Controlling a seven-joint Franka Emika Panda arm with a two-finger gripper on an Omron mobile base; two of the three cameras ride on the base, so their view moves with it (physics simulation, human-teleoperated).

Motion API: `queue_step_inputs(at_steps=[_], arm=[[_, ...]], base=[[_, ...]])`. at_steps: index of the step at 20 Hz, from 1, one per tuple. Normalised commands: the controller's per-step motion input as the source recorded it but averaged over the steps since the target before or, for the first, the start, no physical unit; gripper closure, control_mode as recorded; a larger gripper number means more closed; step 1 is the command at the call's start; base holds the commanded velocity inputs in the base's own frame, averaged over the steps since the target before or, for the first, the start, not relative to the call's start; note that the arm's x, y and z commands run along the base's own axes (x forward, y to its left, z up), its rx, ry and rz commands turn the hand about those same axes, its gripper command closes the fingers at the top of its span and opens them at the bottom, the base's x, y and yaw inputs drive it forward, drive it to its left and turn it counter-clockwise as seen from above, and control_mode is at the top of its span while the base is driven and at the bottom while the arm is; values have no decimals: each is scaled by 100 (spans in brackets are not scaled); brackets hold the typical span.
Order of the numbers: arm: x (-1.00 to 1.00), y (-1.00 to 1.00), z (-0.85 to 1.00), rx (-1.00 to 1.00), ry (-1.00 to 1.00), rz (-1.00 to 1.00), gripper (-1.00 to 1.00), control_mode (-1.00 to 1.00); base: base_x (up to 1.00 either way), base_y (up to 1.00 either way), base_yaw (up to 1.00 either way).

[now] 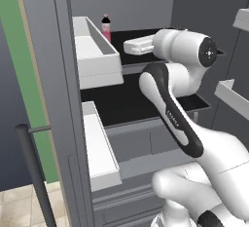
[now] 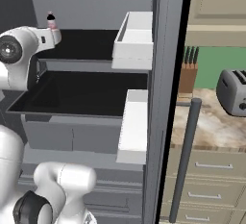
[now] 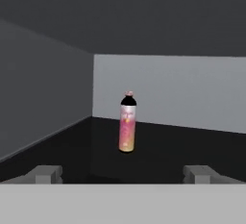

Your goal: Open the fridge, grab two sodas, and place both sodas inside the bowl with ice on the dining counter.

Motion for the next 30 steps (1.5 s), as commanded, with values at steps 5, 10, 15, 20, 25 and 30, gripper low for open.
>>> queue_step_inputs(at_steps=[5,10,15,20,25,30], arm=[[32,0,0,0,2,0,-100,-100],[43,7,0,0,2,0,-100,-100],[46,1,0,0,4,0,-100,-100],[45,3,0,0,3,0,-100,-100],[35,21,0,0,2,0,-100,-100],[25,22,0,0,0,0,-100,-100]], base=[[0,0,0],[0,0,0],[0,0,0],[0,0,0],[0,0,0],[0,0,0]])
